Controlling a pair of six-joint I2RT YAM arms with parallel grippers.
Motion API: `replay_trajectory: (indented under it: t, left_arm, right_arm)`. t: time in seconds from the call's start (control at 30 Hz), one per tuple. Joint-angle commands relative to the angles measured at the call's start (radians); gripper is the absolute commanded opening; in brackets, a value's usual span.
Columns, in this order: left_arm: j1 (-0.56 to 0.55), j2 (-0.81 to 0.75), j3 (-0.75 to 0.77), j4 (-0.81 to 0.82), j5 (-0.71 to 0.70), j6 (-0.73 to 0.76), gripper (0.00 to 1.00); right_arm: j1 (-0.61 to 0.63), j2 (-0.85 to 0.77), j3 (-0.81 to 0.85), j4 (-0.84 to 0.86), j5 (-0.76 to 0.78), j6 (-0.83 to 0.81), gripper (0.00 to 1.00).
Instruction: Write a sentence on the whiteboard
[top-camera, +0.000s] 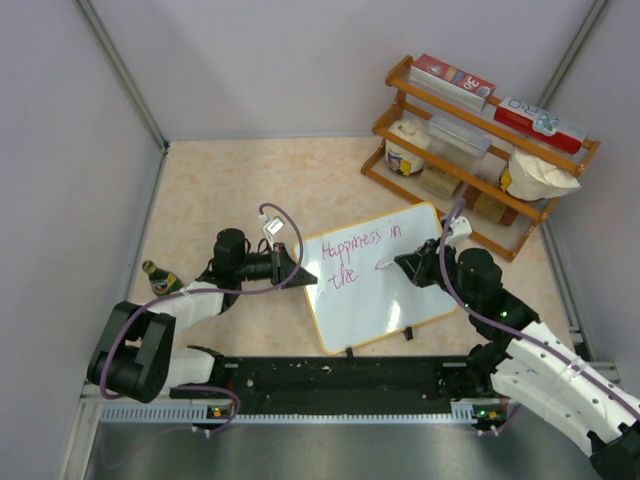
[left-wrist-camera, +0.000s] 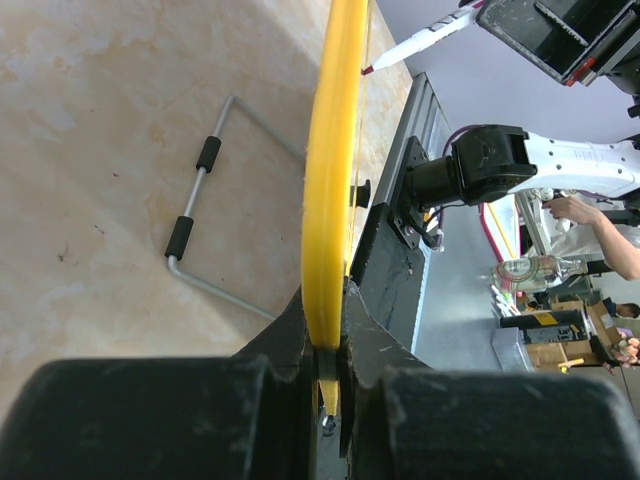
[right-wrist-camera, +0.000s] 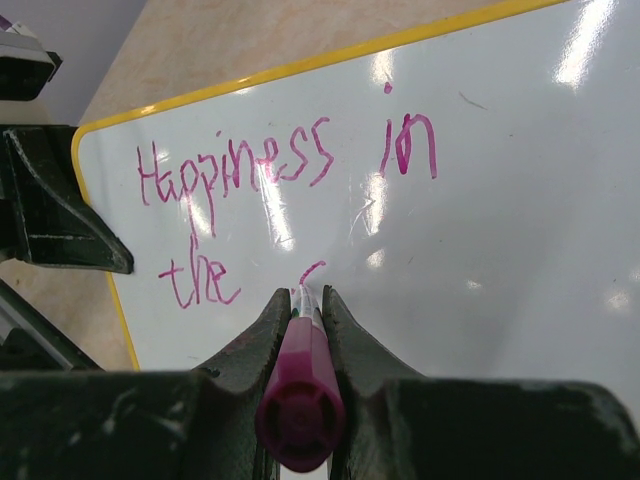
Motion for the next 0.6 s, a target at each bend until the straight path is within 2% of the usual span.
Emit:
replay_trajectory:
  t: [0.0,0.57]
  left_arm:
    - [-0.015,0.023,-0.022,-0.061,-0.045,0.082,0.00]
    - [-0.015,0.017,-0.027,-0.065,-0.043,0.085,0.00]
  right_arm:
    - [-0.005,-0.013,-0.022,-0.032,0.009,-0.003,0.00]
    - [-0.005,-0.016,0.026,-0.036,0.110,-0.024,0.00]
